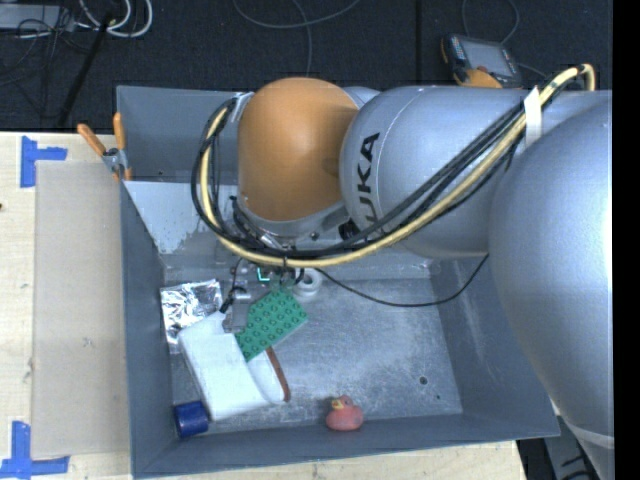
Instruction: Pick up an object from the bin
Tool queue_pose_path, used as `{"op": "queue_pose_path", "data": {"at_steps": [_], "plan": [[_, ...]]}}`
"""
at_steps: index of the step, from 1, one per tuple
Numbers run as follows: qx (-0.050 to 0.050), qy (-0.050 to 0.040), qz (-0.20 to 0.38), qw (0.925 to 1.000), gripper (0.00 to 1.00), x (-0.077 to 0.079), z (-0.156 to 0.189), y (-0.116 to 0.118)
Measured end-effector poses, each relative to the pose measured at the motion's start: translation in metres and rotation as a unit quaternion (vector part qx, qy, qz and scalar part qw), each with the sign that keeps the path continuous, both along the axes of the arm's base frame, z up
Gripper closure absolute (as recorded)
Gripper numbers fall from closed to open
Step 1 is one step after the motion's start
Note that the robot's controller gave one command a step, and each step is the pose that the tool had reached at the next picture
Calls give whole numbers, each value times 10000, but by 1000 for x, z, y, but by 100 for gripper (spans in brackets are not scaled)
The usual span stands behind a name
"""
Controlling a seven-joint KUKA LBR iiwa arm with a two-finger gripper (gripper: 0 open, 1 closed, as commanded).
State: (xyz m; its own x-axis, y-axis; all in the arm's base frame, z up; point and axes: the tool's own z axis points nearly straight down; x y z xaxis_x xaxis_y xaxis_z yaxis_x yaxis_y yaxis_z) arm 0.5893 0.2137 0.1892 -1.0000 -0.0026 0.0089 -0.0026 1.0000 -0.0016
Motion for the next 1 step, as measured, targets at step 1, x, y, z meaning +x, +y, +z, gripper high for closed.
{"op": "queue_pose_path", "data": {"at_steps": [1], "plan": [[6,-1,964,9953,0,-1,-124,-82]]}}
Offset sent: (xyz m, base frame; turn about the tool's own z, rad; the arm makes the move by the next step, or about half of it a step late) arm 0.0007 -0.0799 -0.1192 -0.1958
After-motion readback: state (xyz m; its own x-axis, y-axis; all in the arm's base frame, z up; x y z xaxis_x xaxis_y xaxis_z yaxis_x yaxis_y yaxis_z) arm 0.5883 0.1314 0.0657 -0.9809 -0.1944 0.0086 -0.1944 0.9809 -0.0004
